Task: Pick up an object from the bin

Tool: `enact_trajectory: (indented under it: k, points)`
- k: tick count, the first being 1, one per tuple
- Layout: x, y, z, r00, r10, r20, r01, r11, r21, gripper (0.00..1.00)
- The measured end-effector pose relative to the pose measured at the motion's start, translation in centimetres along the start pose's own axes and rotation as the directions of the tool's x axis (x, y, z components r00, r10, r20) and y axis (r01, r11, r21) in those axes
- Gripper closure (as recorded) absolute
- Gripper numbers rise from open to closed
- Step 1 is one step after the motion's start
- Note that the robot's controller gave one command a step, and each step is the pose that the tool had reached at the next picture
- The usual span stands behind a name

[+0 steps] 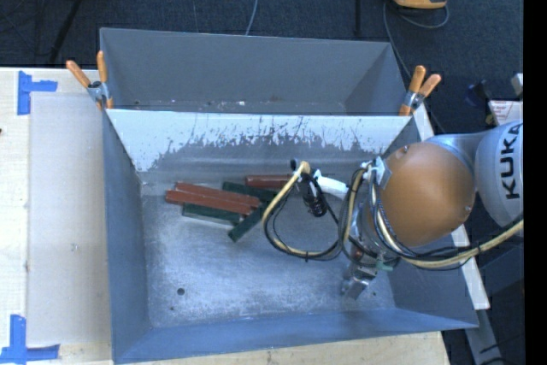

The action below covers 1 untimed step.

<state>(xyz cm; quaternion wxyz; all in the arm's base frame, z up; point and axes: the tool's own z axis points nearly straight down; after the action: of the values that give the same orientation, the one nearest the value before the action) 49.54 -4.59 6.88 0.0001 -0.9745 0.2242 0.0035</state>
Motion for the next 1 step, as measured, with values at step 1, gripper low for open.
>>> enact_trajectory:
  k: [1]
  points:
    - [-1.78,-6.86,-8.71,0.923,-0.385,-0.005,0.385,0.923,0.001,1.0]
